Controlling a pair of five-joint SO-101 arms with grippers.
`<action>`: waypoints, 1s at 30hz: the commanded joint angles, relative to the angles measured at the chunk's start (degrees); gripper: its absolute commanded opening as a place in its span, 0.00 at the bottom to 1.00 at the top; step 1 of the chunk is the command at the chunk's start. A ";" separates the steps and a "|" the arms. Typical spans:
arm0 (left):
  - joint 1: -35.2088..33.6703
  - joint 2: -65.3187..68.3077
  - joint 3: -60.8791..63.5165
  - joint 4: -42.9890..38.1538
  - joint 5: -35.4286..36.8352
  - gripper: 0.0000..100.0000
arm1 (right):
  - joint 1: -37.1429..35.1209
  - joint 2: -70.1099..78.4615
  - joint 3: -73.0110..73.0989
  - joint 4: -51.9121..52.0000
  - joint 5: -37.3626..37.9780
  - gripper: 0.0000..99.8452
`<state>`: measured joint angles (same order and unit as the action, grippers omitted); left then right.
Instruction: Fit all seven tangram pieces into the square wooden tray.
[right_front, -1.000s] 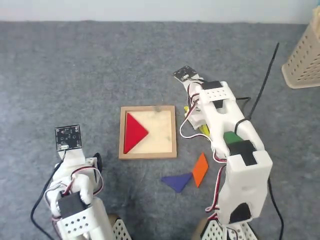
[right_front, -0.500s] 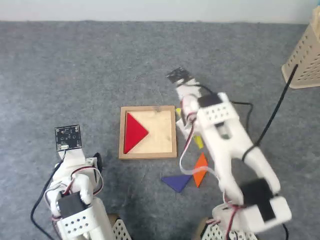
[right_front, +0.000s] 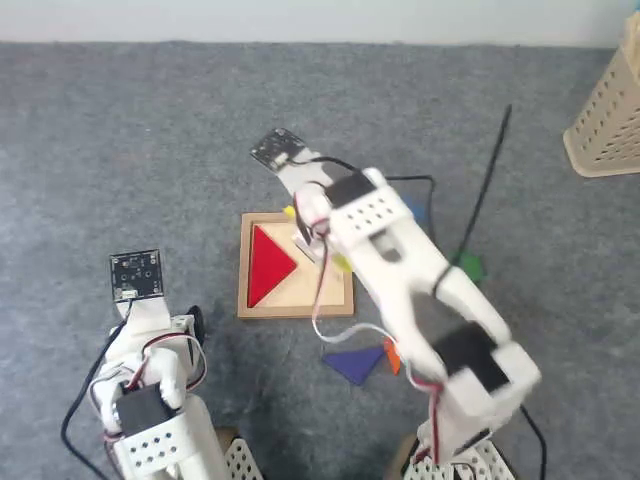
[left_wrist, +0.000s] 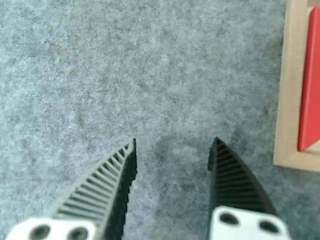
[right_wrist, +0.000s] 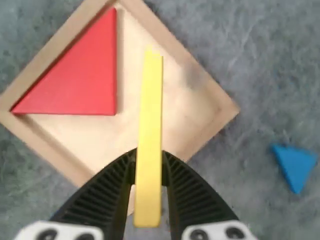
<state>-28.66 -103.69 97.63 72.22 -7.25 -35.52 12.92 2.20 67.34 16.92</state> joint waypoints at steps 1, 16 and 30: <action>0.00 -0.70 -1.10 0.18 0.53 0.23 | 0.48 4.79 -10.46 1.19 6.24 0.01; 0.00 -0.70 -1.10 0.18 0.53 0.23 | 1.71 20.35 -28.13 6.37 32.79 0.01; 0.00 -0.70 -1.10 0.18 0.53 0.23 | 1.45 20.09 -29.45 9.98 35.25 0.22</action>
<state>-28.66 -103.69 97.63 72.22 -7.25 -34.46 39.12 -23.56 74.64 51.30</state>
